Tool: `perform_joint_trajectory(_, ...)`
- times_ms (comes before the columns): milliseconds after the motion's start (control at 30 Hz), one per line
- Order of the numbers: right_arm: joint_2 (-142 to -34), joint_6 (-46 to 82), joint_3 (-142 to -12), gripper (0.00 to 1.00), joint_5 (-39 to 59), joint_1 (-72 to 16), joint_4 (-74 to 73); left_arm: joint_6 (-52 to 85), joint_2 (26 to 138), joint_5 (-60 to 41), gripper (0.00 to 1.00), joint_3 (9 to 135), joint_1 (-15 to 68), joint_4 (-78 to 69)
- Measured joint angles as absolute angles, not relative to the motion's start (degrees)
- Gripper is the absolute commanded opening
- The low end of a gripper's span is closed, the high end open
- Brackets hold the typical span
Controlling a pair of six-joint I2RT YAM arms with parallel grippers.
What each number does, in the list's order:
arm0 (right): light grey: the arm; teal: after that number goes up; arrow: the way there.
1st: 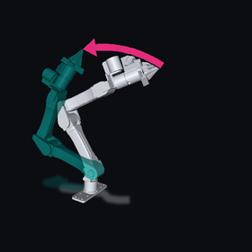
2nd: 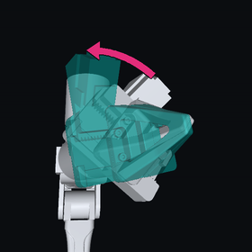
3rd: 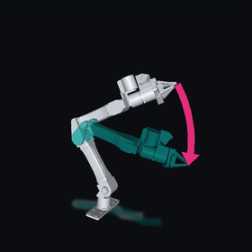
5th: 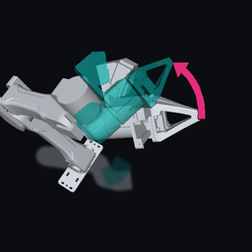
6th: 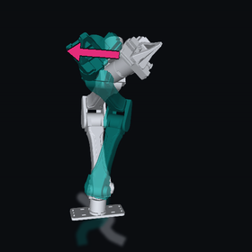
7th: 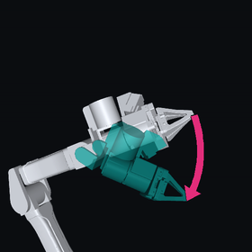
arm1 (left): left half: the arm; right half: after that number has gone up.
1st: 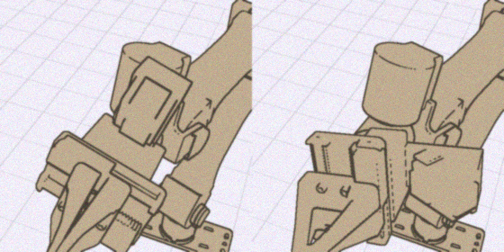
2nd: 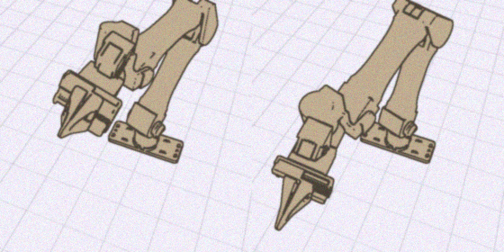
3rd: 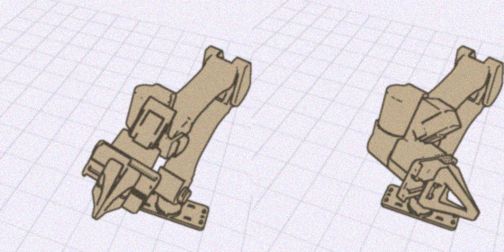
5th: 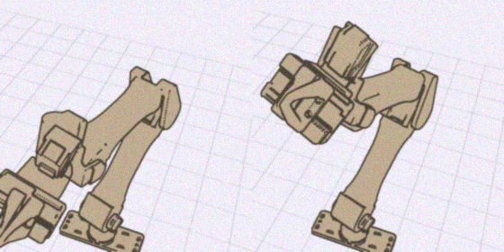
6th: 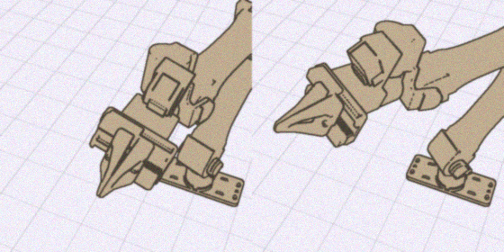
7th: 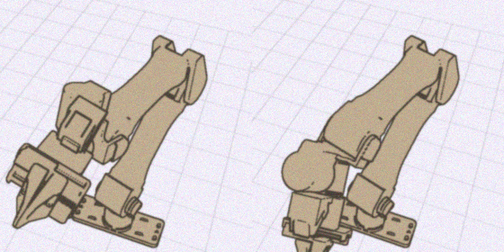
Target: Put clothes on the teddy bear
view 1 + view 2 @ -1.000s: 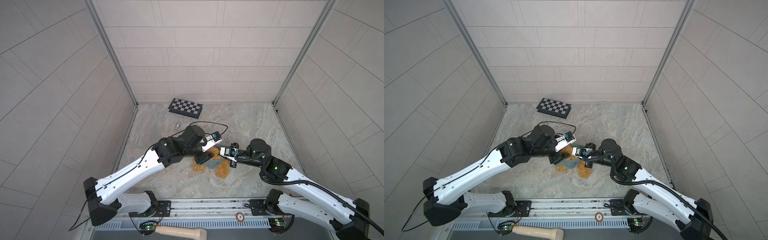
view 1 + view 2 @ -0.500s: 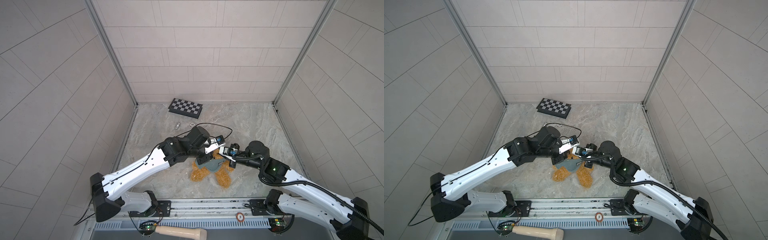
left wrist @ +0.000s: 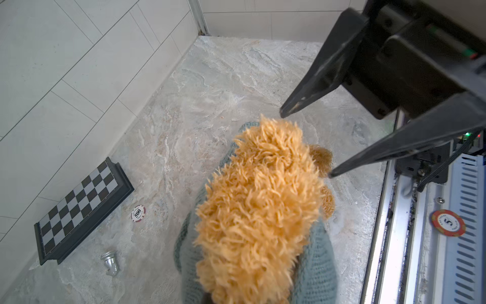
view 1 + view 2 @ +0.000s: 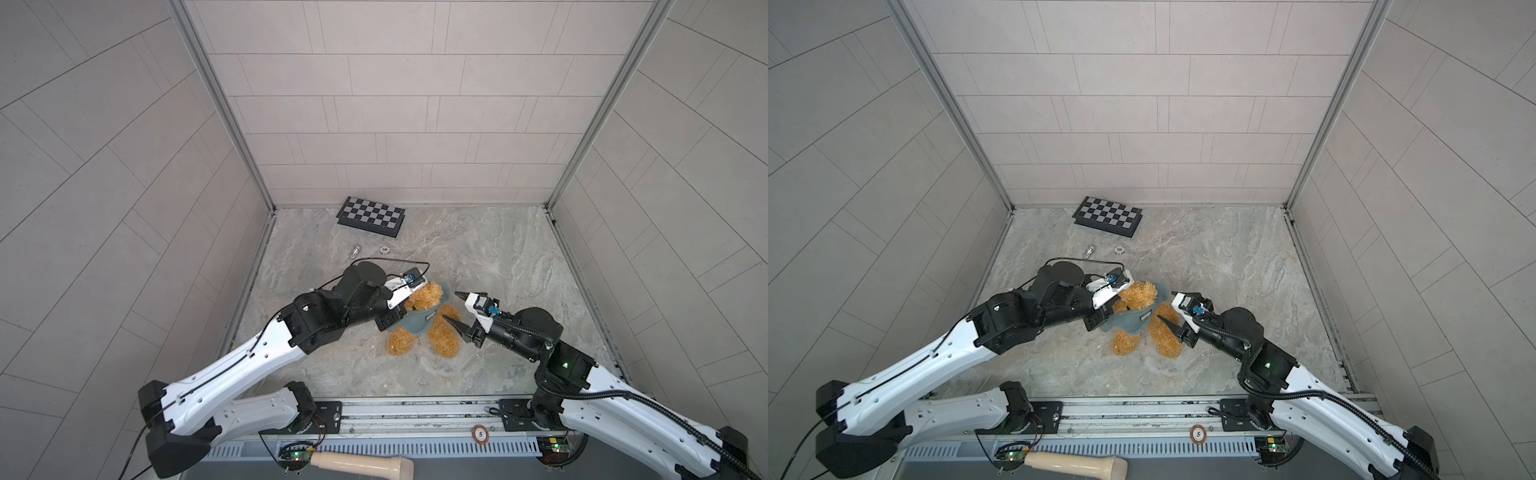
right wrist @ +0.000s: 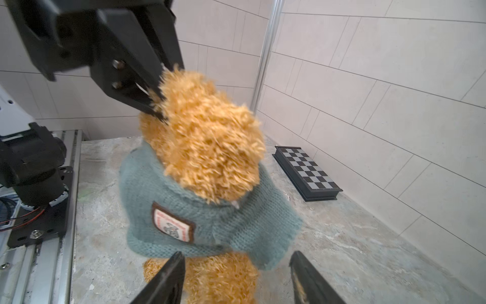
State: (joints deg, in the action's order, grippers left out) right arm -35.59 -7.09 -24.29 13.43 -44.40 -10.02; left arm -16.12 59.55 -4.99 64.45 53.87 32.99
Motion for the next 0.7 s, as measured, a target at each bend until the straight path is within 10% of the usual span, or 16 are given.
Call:
perform_joint_trajectory(467, -43.09, -9.91, -25.43, 0.00, 17.72, -42.52, -18.76, -15.99, 57.41, -6.22, 0.00, 62.96, 53.87, 33.30)
perform_joint_trajectory(700, -43.22, -9.89, -25.47, 0.00, 18.37, -42.52, -18.87, -14.11, 57.08, -4.25, 0.00, 62.85, 52.90, 32.77)
